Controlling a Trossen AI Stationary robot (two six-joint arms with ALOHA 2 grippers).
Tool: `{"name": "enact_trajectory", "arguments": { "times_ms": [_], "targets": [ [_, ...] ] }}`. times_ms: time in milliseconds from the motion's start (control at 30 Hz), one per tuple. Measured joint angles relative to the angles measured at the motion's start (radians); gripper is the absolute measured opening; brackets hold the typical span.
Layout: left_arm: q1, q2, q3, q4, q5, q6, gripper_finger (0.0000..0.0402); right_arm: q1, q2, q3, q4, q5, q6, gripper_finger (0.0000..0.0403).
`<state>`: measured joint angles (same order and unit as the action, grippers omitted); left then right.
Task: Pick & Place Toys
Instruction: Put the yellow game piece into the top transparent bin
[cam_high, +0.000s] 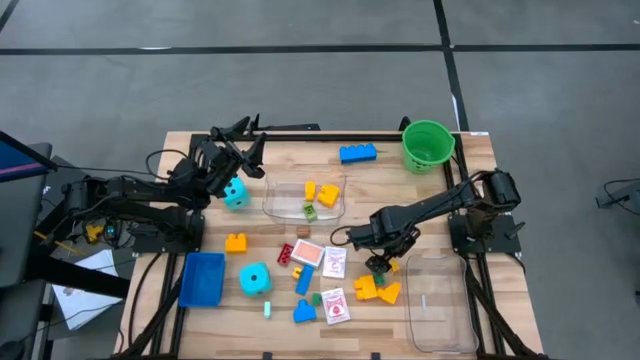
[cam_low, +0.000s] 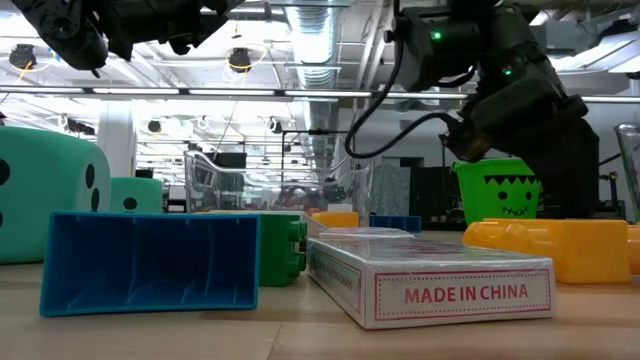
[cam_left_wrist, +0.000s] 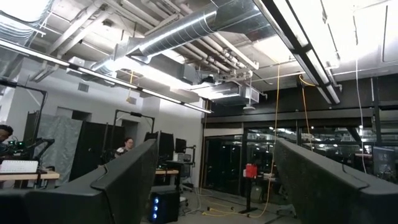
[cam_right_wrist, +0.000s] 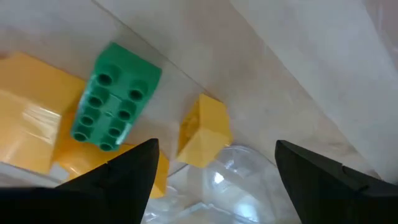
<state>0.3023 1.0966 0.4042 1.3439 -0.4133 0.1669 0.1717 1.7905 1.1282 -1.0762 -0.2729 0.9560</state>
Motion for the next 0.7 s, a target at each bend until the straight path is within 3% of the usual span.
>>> {"name": "enact_trajectory", "arguments": {
  "times_ms": [700],
  "targets": [
    [0.000,0.000,0.000,0.000,0.000,-0.001,0.0315,0.037,-0.001,-0.020,0.051,0.012,0.040,0.0285]
  ]
}}
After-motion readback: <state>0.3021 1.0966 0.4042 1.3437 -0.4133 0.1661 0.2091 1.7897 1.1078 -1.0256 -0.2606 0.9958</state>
